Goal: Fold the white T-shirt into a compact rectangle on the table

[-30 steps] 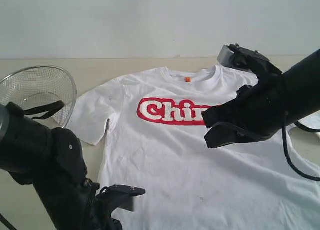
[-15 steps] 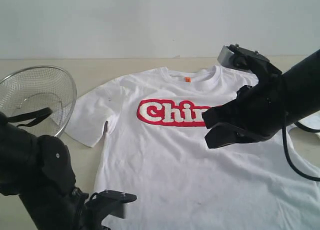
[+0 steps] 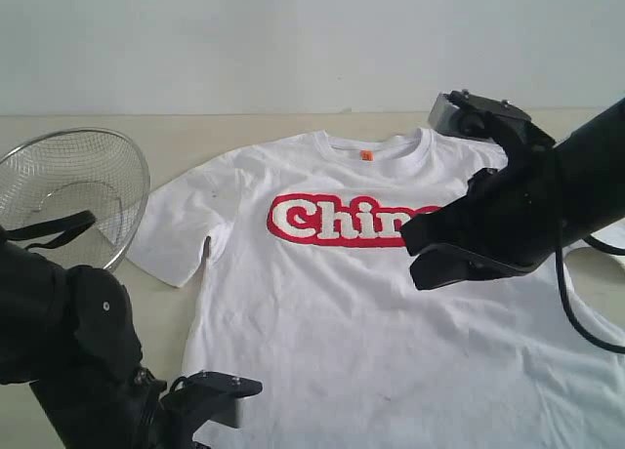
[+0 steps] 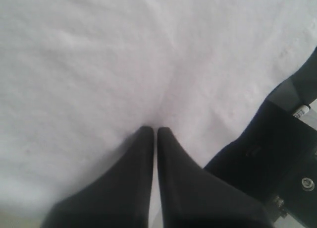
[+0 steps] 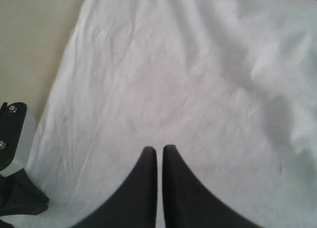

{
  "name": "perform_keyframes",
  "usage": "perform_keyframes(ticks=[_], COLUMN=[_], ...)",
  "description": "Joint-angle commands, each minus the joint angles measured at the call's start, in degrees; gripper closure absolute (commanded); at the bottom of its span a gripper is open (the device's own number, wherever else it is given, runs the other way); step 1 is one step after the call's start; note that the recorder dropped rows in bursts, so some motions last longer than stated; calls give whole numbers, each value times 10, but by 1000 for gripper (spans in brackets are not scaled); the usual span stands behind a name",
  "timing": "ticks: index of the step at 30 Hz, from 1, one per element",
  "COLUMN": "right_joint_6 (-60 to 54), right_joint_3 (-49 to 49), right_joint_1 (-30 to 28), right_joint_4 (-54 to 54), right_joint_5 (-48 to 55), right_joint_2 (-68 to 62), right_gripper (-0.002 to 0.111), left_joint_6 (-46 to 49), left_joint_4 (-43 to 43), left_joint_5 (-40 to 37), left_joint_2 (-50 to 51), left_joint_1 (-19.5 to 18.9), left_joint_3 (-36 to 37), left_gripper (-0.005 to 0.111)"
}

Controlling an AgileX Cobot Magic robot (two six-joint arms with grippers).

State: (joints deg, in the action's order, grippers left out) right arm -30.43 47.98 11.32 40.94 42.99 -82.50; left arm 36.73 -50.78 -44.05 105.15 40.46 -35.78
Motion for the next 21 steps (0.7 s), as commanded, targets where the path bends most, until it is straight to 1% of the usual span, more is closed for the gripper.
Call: perform_keyframes(ticks=[1, 8, 11, 15, 18, 19, 21], right_joint_6=[5, 7, 10, 39, 46, 47, 50], right_joint_3=[0, 0, 0, 0, 0, 0, 0], right_joint_1=[1, 1, 1, -2, -20, -32, -66], right_joint_4=[-7, -7, -7, -18, -30, -31, -31], right_joint_5=[-5, -18, -26, -73, -96, -97, -94], right_joint_2=[5, 5, 5, 5, 5, 5, 5], right_gripper=[108, 108, 108, 108, 107, 106, 97], left_joint_6=[-7, -7, -7, -8, -11, -11, -11], left_joint_4=[37, 34, 34, 31, 26, 23, 21], left_joint_5=[47, 42, 41, 41, 40, 40, 34], left_joint_2=[5, 3, -17, -74, -131, -153, -196], left_joint_1=[2, 2, 2, 2, 2, 2, 2], left_joint_3=[22, 23, 23, 23, 23, 23, 23], left_gripper=[102, 102, 102, 102, 102, 102, 102])
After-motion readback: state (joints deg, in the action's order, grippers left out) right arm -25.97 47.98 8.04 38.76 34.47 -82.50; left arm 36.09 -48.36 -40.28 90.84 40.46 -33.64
